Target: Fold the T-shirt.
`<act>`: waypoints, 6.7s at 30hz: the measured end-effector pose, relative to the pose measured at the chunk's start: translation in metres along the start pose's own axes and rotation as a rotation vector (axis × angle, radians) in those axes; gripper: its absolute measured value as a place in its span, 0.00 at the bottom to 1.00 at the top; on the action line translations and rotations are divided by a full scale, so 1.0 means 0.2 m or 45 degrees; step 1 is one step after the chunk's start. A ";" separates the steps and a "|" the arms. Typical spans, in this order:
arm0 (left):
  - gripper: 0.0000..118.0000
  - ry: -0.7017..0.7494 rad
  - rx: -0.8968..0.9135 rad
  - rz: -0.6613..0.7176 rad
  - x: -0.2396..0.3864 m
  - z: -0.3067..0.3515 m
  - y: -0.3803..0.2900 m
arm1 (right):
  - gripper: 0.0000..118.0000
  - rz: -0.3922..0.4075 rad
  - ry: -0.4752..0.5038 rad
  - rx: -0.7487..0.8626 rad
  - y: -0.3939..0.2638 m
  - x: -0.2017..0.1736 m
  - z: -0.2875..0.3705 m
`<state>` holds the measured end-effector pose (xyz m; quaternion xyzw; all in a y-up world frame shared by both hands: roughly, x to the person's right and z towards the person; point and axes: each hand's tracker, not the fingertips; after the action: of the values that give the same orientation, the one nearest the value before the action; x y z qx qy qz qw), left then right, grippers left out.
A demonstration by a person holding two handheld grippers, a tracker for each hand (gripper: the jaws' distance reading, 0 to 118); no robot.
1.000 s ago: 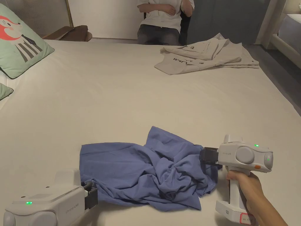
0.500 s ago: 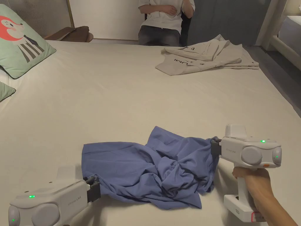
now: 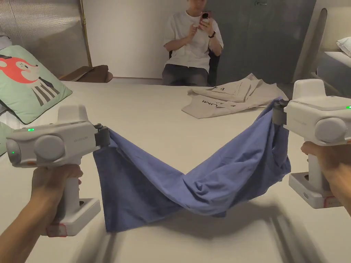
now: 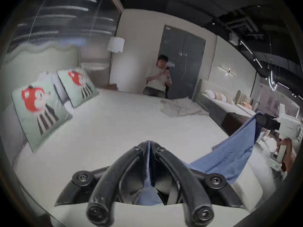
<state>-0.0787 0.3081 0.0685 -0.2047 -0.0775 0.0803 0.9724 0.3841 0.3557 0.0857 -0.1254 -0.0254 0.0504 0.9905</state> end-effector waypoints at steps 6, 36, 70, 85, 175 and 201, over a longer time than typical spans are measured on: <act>0.01 0.102 0.163 -0.125 0.08 -0.12 0.48 | 0.05 0.056 -0.124 0.165 0.30 0.06 -0.07; 0.01 0.463 0.004 -0.211 -0.20 -0.97 0.18 | 0.06 0.091 -0.350 0.078 -0.25 0.01 -0.78; 0.01 0.479 -0.542 0.004 -0.55 0.48 -1.18 | 0.06 -0.225 -0.120 -0.611 -1.47 0.08 0.63; 0.94 0.470 -0.579 0.013 -0.49 0.46 -1.14 | 0.85 -0.264 -0.178 -0.615 -1.42 0.03 0.64; 0.00 -0.053 -0.436 -0.535 0.26 -0.74 -0.50 | 0.94 -0.464 -0.214 -0.753 -1.16 0.27 0.03; 0.00 -0.065 -0.415 -0.458 0.17 -0.65 -0.52 | 0.00 -0.348 -0.194 -0.688 -1.35 0.14 0.04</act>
<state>-0.0086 0.1715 -0.0021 -0.3398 -0.1491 -0.1028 0.9229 0.4359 0.1009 0.1622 -0.3755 -0.1285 -0.0824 0.9141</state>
